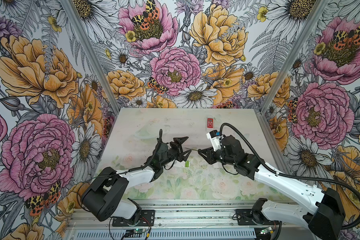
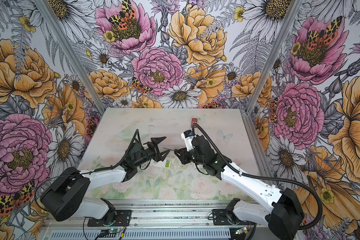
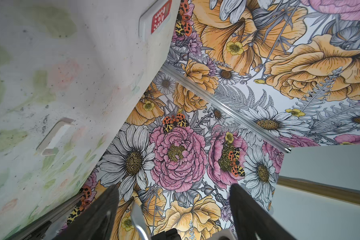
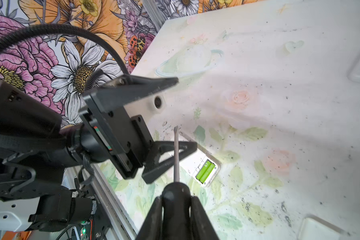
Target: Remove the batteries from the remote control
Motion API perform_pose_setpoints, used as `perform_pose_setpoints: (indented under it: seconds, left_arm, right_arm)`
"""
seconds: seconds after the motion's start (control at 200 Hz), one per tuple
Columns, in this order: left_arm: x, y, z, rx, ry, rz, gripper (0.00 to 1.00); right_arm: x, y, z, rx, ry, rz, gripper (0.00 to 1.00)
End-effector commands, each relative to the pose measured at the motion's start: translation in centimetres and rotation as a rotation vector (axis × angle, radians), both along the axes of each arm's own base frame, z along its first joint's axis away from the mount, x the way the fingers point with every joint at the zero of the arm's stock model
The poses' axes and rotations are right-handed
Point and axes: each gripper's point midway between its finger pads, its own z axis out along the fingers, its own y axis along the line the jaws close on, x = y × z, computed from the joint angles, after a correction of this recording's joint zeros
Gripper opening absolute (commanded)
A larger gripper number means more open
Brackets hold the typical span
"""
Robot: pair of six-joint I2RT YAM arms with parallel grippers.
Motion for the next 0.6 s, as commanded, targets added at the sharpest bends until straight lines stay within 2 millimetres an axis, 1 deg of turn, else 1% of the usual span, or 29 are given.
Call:
perform_pose_setpoints:
  seconds: [0.0, 0.035, 0.055, 0.08, 0.085, 0.135, 0.19, 0.25, 0.325, 0.365, 0.42, 0.46, 0.595]
  left_arm:
    - [-0.4, 2.4, 2.5, 0.208, -0.1, -0.06, 0.92]
    - [-0.6, 3.7, 2.8, 0.322, -0.118, -0.07, 0.93]
    - [-0.9, 4.4, 2.7, 0.396, -0.12, -0.08, 0.97]
    - [-1.2, 5.5, 2.7, 0.487, -0.127, -0.087, 0.99]
    - [-1.2, 5.6, 3.0, 0.5, -0.139, -0.088, 0.99]
    - [-1.9, 7.5, 3.1, 0.662, -0.164, -0.107, 0.99]
    - [-2.5, 9.2, 3.4, 0.795, -0.202, -0.129, 0.99]
    - [-2.9, 10.5, 3.9, 0.913, -0.267, -0.148, 0.99]
    - [-3.3, 11.3, 4.1, 1.032, -0.358, -0.196, 0.99]
    - [-3.4, 11.5, 3.9, 1.11, -0.412, -0.235, 0.99]
    - [-3.5, 12.4, 3.0, 1.242, -0.443, -0.293, 0.99]
    - [-3.6, 12.3, 2.9, 1.301, -0.501, -0.352, 0.99]
    - [-4.1, 12.0, 2.7, 1.58, -0.794, -0.558, 0.99]
  right_arm:
    - [0.3, -2.3, 0.8, -0.042, 0.037, -0.139, 0.0]
    - [0.3, -3.1, 0.6, -0.064, 0.059, -0.186, 0.0]
    - [0.4, -3.6, 0.5, -0.075, 0.073, -0.215, 0.0]
    - [0.4, -4.1, 0.5, -0.086, 0.092, -0.246, 0.0]
    - [0.4, -4.2, 0.4, -0.089, 0.096, -0.254, 0.0]
    - [0.4, -4.9, 0.3, -0.105, 0.133, -0.304, 0.0]
    - [0.3, -5.9, 0.0, -0.116, 0.182, -0.375, 0.0]
    - [0.2, -6.0, -0.1, -0.1, 0.223, -0.414, 0.0]
    - [0.1, -5.9, 0.0, -0.1, 0.263, -0.429, 0.0]
    - [0.0, -6.1, 0.0, -0.121, 0.28, -0.446, 0.0]
    - [-0.2, -6.4, 0.1, -0.14, 0.3, -0.462, 0.0]
    - [-0.3, -6.5, 0.2, -0.144, 0.311, -0.472, 0.0]
    - [-0.5, -6.9, 0.5, -0.157, 0.316, -0.482, 0.0]
